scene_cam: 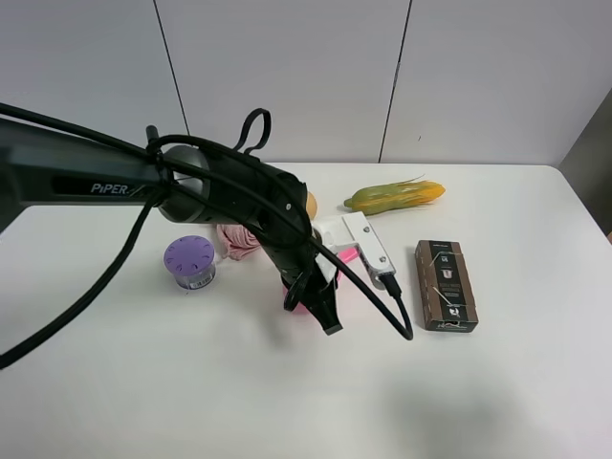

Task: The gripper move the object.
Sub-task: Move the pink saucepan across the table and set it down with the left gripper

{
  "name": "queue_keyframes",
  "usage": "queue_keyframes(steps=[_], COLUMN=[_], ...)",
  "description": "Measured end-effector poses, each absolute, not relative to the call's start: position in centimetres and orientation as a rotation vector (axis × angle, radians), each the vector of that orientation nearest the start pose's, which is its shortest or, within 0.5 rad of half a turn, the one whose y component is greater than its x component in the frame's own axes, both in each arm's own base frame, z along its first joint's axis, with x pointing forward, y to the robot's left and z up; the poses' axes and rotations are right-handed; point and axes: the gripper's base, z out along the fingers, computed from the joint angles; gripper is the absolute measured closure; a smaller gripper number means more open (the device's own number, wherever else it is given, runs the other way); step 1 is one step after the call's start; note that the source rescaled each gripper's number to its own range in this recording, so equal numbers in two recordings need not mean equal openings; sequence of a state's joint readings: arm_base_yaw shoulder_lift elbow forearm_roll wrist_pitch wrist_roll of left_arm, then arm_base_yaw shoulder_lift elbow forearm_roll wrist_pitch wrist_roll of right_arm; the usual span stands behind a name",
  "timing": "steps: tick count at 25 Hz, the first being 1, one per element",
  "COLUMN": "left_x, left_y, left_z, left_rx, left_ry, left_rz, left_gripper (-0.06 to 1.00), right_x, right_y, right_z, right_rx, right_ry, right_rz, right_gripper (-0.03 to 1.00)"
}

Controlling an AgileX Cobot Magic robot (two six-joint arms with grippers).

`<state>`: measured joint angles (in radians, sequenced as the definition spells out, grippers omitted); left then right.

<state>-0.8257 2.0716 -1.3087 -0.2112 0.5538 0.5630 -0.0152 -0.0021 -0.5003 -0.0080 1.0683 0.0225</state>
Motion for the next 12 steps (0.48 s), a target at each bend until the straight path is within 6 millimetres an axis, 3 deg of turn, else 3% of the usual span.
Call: queue_keyframes(steps=[12], left_x=[27.25], left_y=[-30.94], left_z=[12.31], left_rx=[1.612], left_ry=[2.287], left_rz=[-0.255], left_gripper=[0.94], right_x=[-0.56], right_y=[-0.05], right_z=[27.67], right_rx=[0.039], right_ry=[2.049], right_rz=[-0.005], right_gripper=[-0.03])
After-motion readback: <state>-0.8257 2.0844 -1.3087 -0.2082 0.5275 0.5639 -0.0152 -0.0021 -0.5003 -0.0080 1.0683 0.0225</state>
